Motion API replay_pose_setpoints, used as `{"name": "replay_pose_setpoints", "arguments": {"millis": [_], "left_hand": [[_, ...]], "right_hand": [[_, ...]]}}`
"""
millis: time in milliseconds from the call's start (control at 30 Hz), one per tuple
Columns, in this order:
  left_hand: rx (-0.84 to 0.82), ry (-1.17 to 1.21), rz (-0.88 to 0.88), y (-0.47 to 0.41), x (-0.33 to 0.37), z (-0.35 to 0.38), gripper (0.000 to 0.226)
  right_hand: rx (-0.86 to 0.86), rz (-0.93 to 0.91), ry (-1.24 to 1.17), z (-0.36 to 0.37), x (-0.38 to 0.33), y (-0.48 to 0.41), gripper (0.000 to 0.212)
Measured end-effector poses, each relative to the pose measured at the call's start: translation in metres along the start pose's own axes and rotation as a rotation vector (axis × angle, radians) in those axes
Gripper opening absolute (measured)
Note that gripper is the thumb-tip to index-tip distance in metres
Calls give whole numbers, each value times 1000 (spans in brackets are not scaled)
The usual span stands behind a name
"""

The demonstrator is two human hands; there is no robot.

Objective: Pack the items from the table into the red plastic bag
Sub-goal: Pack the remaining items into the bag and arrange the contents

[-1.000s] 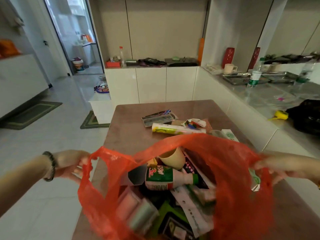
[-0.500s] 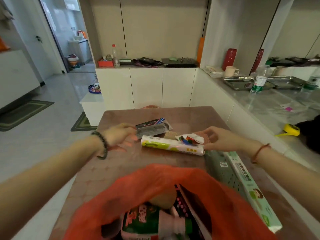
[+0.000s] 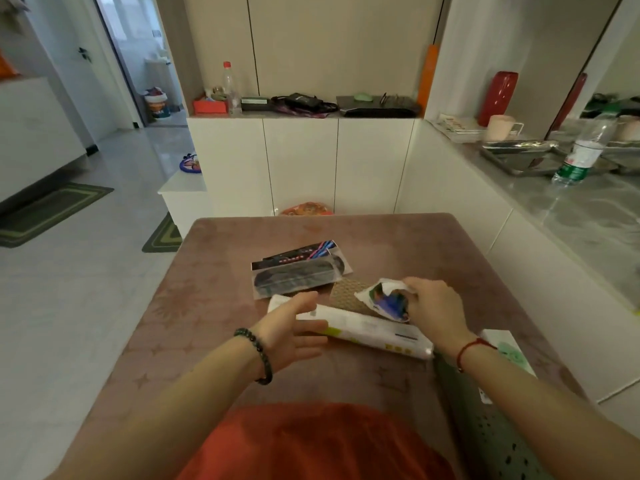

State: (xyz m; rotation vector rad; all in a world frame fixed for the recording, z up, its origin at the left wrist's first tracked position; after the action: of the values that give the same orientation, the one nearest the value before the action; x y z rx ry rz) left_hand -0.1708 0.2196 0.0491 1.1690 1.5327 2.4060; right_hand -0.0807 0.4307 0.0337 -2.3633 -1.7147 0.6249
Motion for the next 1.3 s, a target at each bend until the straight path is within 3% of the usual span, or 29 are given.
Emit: {"name": "replay_pose_setpoints", "arguments": {"millis": [67, 167, 233, 300, 367, 400, 467, 533, 633, 767, 833, 900, 933, 1000, 1067, 1133, 1233, 1300], "left_hand": [[-42, 67, -24, -7, 1, 4, 64], [-195, 175, -41, -14, 8, 22, 62], [-260, 229, -12, -20, 9, 28, 52], [-203, 265, -16, -29, 4, 19, 36], [-52, 269, 24, -38, -4, -4, 30], [3, 260, 45, -39, -6, -16, 30], [8, 230, 46, -39, -10, -32, 25], [-7, 200, 48, -39, -12, -44, 35], [-9, 188, 84, -37, -11, -52, 48], [-21, 169, 113, -37, -10, -56, 42], [-36, 187, 121, -37, -10, -60, 41], [-34, 200, 154, -35, -8, -64, 43], [-31, 200, 176, -35, -6, -65, 43], [-50, 212, 195, -32, -5, -64, 35], [-58, 239, 197, -26, -6, -62, 21], [-69, 237, 227, -18, -7, -58, 26], [-83, 240, 265, 3, -8, -50, 24], [-105, 244, 296, 24, -7, -45, 17]], "right_hand": [[191, 3, -112, -11, -5, 5, 20], [415, -312, -187, -28, -45, 16, 26], [321, -616, -200, -28, -78, 28, 28], [32, -763, -319, -22, -90, 32, 30], [-180, -583, -604, -20, -77, 22, 29], [-122, -436, -705, -17, -62, 14, 24], [68, -124, -621, 0, -18, -7, 14], [-81, 82, -384, 32, 17, -28, 31], [-452, 111, -182, 90, 37, -44, 65], [-544, 115, -97, 136, 35, -64, 81], [-591, 160, -94, 137, 34, -74, 79], [-478, 209, -219, 124, 38, -79, 55], [-343, 263, -258, 112, 43, -79, 47], [-118, 421, -147, 94, 74, -70, 51], [-234, 613, -102, 89, 104, -48, 70], [-342, 709, -283, 90, 119, -27, 77], [-83, 642, -489, 67, 99, -22, 58], [150, 545, -603, 36, 70, -27, 60]]}}
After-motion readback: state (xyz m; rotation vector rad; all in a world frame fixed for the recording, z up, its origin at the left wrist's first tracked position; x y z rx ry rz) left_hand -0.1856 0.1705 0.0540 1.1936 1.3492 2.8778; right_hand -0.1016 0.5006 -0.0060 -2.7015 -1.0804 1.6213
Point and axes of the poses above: each hand's wrist, its own y-axis away from the middle knuckle, its own z-axis out of the palm, x = y × z, the point moved 3 cm from there along -y, towards the middle knuckle, and after that the axes turned 14 degrees about -z, right-handed, at the moved point
